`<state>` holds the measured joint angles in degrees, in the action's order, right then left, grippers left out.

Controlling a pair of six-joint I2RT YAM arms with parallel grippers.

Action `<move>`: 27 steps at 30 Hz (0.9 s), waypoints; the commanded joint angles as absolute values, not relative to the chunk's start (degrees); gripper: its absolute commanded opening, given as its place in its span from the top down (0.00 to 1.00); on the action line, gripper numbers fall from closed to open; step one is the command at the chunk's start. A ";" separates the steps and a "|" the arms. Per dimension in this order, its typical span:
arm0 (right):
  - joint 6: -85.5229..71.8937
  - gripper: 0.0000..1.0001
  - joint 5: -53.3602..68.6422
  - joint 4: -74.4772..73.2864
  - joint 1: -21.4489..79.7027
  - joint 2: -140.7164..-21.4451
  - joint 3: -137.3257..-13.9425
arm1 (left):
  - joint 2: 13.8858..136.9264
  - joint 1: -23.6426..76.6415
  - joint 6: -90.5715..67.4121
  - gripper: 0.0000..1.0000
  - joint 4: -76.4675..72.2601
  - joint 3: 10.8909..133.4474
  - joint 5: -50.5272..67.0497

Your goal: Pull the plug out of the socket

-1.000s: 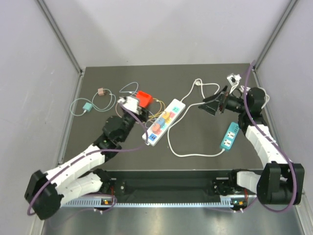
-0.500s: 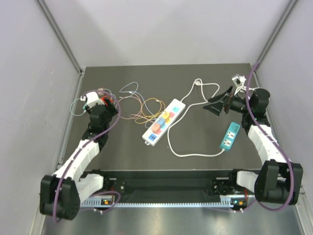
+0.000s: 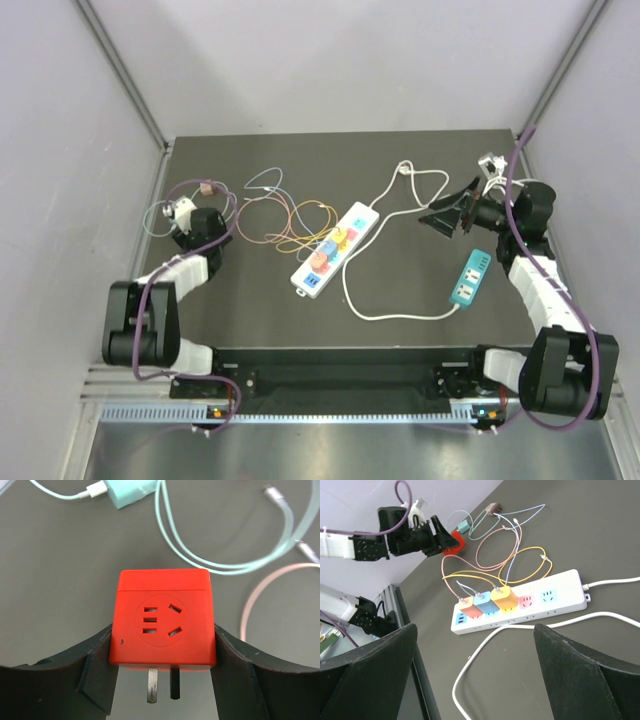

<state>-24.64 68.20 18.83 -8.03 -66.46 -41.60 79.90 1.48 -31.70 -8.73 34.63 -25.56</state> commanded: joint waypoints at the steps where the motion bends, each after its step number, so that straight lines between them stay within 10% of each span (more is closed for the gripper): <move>1: -23.56 0.00 69.70 20.92 -9.40 -64.86 -41.75 | 84.36 0.44 -32.87 1.00 -11.96 39.81 -28.03; 17: -23.91 0.00 70.13 21.18 -10.37 -65.66 -41.75 | 104.14 -2.11 -32.43 0.95 4.30 61.24 -33.22; 21: -23.91 0.00 70.22 21.27 -10.90 -65.39 -41.75 | 104.77 -2.20 -31.73 0.30 5.62 62.67 -33.92; 27: -23.99 0.00 70.40 21.53 -11.16 -65.39 -41.66 | 99.07 -2.20 -29.09 0.02 5.89 61.18 -31.12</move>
